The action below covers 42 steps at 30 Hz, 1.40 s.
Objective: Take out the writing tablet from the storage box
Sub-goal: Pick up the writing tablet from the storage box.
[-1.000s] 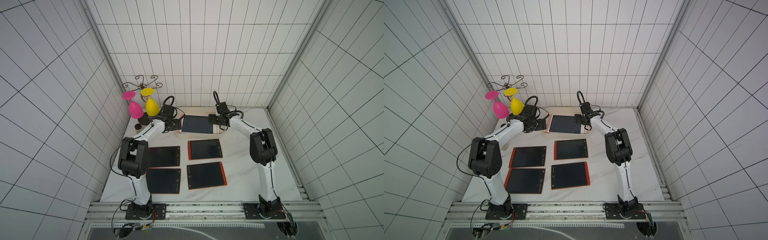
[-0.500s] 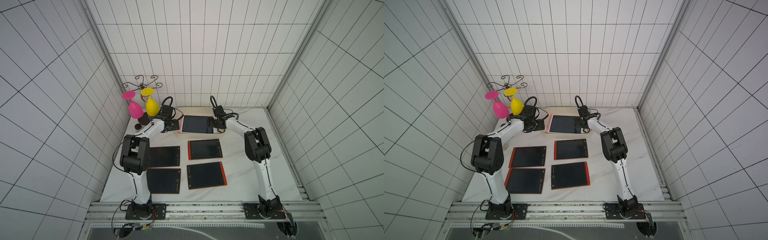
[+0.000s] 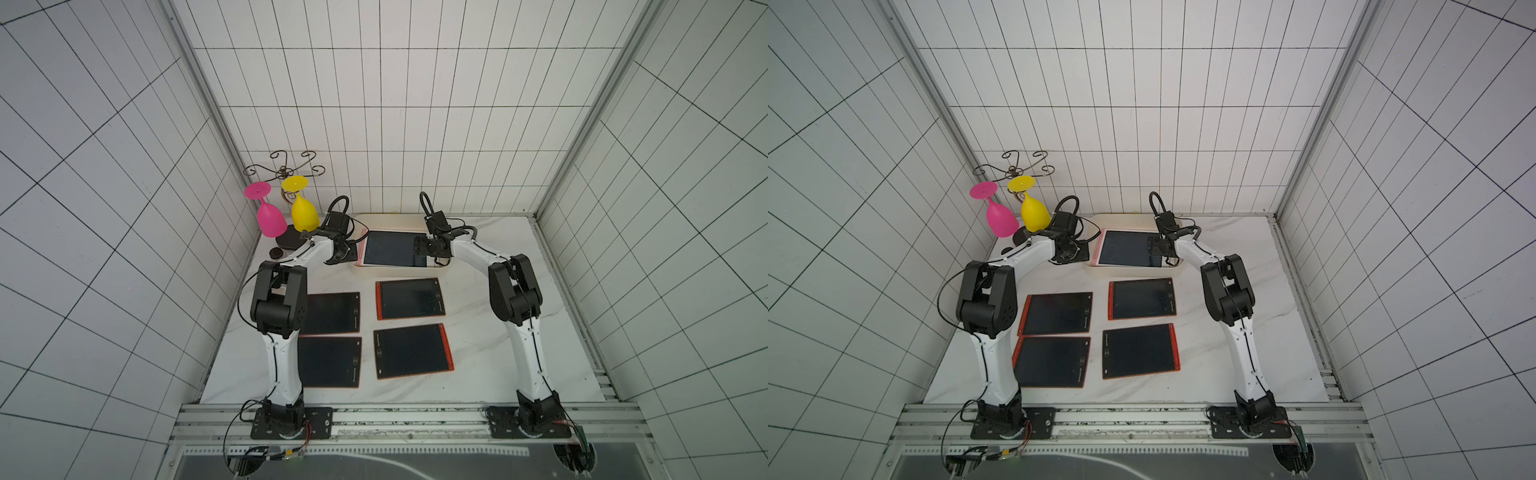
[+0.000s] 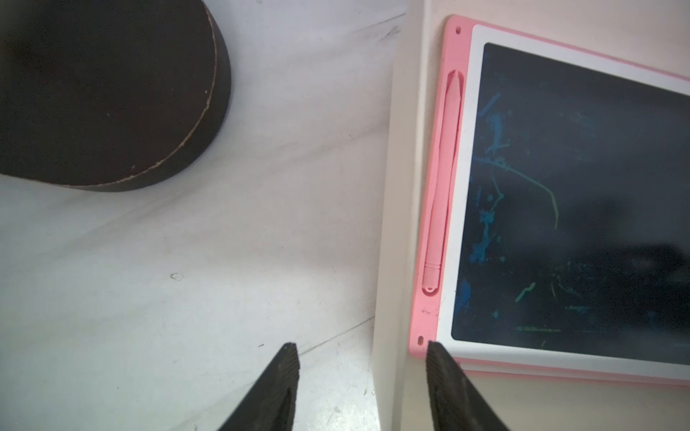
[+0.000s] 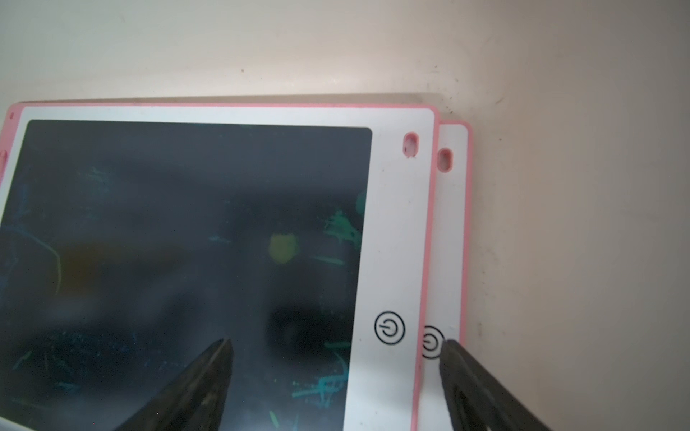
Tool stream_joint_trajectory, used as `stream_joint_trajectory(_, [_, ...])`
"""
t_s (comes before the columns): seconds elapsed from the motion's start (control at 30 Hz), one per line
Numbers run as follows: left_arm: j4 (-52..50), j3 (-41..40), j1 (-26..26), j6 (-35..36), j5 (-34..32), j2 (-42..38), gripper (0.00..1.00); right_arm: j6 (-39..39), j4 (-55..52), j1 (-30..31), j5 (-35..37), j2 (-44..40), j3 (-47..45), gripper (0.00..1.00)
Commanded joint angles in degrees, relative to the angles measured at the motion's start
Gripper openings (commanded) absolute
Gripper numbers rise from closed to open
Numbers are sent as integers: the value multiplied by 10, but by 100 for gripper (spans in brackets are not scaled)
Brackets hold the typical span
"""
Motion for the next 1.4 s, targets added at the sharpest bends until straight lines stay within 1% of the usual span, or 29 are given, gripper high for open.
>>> stream_joint_trajectory(0.0, [3,8,-4,7,4,2,48,10,-7,5,-5,24,30,88])
stream_joint_trajectory(0.1, [3,7,-5,7,9,3,39,15,-7,7,-11,28,30,88])
stream_joint_trajectory(0.13, [3,6,-5,6,11,4,34,17,-7,8,-17,30,30,88])
stream_joint_trajectory(0.2, [3,3,-9,5,16,7,29,18,-10,8,-29,34,32,88])
stream_joint_trajectory(0.3, [2,-1,-15,8,13,10,17,20,-17,9,-50,39,41,88])
stream_joint_trajectory(0.37, [2,-7,-21,11,6,9,6,14,-17,11,-62,40,42,87])
stream_joint_trajectory(0.43, [-1,-5,-25,15,-1,10,0,12,-17,11,-68,41,44,87])
stream_joint_trajectory(0.6, [-6,2,-26,14,1,10,0,16,-9,13,-100,52,55,87])
stream_joint_trajectory(0.73, [-6,3,-26,13,4,9,0,21,1,13,-132,44,53,86])
stream_joint_trajectory(0.87, [-3,0,-32,9,5,8,0,30,11,11,-193,29,49,86])
stream_joint_trajectory(1.03, [-6,9,-35,4,24,12,0,41,12,3,-246,11,38,85])
stream_joint_trajectory(1.1, [-15,17,-35,7,22,12,0,49,32,1,-274,-2,20,85])
stream_joint_trajectory(1.2, [-15,16,-37,8,17,10,0,69,89,-3,-301,-25,-19,85])
stream_joint_trajectory(1.37, [-15,14,-38,14,9,9,0,101,131,-4,-345,-31,-19,84])
